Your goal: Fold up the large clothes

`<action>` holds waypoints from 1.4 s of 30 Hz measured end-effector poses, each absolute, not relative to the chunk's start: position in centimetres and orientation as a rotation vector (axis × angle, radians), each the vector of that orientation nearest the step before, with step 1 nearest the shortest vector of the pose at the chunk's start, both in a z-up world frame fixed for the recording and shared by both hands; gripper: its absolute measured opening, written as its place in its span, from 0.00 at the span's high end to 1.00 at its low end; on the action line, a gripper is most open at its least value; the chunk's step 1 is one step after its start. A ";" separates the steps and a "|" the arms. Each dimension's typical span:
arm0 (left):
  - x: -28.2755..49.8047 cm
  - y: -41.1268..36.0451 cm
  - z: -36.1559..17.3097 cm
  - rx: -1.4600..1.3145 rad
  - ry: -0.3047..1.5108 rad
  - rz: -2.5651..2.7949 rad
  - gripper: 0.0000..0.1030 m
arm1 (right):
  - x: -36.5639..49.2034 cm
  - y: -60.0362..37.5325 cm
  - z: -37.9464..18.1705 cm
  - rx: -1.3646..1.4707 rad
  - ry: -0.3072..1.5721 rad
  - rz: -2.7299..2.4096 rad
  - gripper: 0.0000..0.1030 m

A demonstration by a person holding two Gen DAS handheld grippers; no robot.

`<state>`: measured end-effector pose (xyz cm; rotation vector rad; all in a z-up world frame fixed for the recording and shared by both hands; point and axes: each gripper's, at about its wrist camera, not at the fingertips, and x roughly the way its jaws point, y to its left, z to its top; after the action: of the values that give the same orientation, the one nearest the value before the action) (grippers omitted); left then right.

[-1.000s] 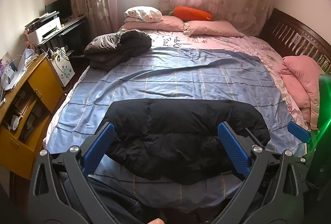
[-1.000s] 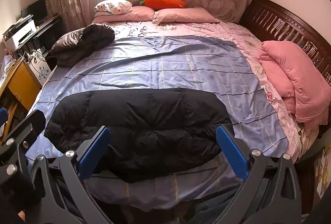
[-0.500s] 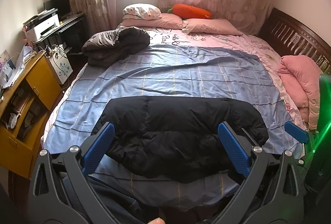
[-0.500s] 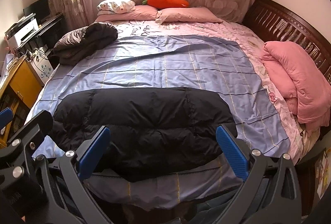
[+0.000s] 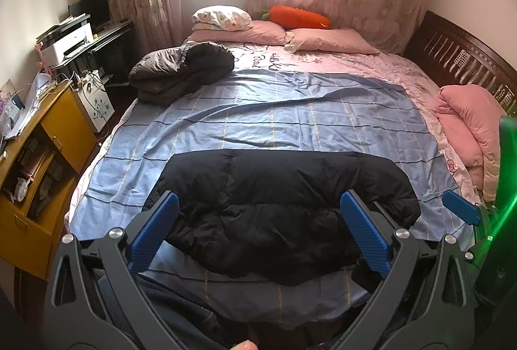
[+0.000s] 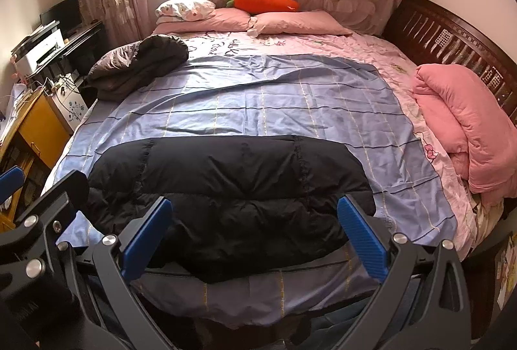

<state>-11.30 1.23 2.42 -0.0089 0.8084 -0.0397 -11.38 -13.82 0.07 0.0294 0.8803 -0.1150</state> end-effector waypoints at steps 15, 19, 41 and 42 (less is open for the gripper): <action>-11.5 1.1 2.4 -0.007 0.810 -0.044 0.02 | -11.5 -13.8 0.0 0.031 0.885 -0.107 0.01; -11.4 1.1 2.4 -0.007 0.810 -0.044 0.02 | -11.4 -13.8 0.0 0.030 0.884 -0.106 0.01; -11.2 1.3 1.5 0.004 0.830 -0.035 0.02 | -11.0 -14.5 -0.7 0.021 0.898 -0.096 0.01; -11.2 1.3 1.5 0.003 0.830 -0.039 0.02 | -11.0 -14.5 -0.7 0.022 0.899 -0.095 0.01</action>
<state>-11.23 1.30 1.53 0.0028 0.8299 -0.0386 -11.00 -14.47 -0.73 0.0219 0.8992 -0.0948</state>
